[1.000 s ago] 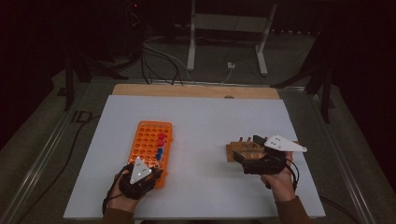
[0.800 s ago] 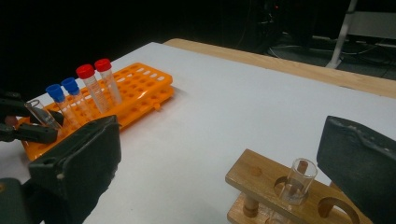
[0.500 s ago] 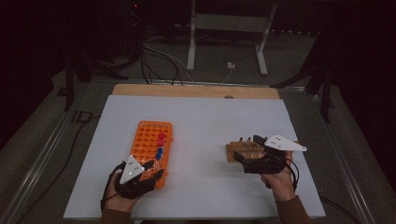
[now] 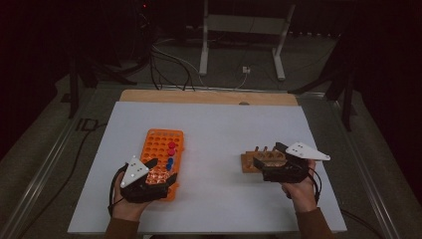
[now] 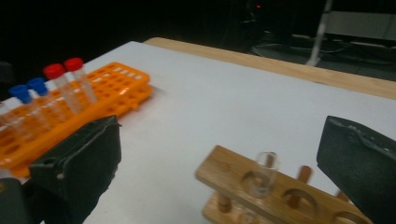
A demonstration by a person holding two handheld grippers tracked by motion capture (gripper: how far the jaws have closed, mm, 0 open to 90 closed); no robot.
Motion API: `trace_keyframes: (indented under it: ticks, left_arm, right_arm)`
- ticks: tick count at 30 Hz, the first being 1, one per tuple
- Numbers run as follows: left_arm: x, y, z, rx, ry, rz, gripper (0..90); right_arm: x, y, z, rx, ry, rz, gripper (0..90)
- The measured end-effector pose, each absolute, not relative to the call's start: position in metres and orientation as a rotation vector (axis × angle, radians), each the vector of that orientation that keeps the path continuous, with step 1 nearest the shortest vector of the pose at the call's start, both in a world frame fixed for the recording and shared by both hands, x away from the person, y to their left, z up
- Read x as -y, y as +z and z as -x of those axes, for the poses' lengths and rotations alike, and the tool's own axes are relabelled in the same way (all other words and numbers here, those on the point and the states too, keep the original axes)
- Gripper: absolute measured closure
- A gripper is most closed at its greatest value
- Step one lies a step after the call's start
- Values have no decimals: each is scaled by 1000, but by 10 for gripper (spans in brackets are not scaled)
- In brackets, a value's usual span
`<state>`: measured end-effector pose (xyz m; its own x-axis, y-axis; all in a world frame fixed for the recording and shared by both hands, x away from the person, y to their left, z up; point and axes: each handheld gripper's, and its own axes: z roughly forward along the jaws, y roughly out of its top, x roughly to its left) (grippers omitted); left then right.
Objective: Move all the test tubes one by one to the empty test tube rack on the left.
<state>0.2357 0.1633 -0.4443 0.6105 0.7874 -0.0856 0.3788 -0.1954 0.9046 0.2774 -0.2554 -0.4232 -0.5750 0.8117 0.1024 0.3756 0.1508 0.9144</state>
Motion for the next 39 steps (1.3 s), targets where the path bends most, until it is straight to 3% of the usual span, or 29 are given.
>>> trace_keyframes:
  ticks: [5, 12, 16, 20, 33, 39]
  left_arm:
    - [-156, -439, -243, -949, 496, -1782, 103]
    - [-143, -435, -252, -961, 509, -1764, 5]
    - [-137, -433, -254, -956, 506, -1755, 4]
    - [-134, -432, -255, -946, 506, -1746, 4]
    - [-139, -432, -252, -960, 501, -1722, 4]
    - [-139, -433, -252, -962, 498, -1723, 5]
  right_arm:
    - [262, -424, -280, -2002, 1384, -1157, 1]
    - [272, -432, -286, -1980, 1356, -1200, 120]
    - [273, -443, -291, -1982, 1313, -1226, 200]
    - [267, -453, -294, -2026, 1286, -1199, 375]
    - [247, -465, -298, -2035, 1184, -1131, 741]
    - [245, -465, -298, -2029, 1166, -1131, 758]
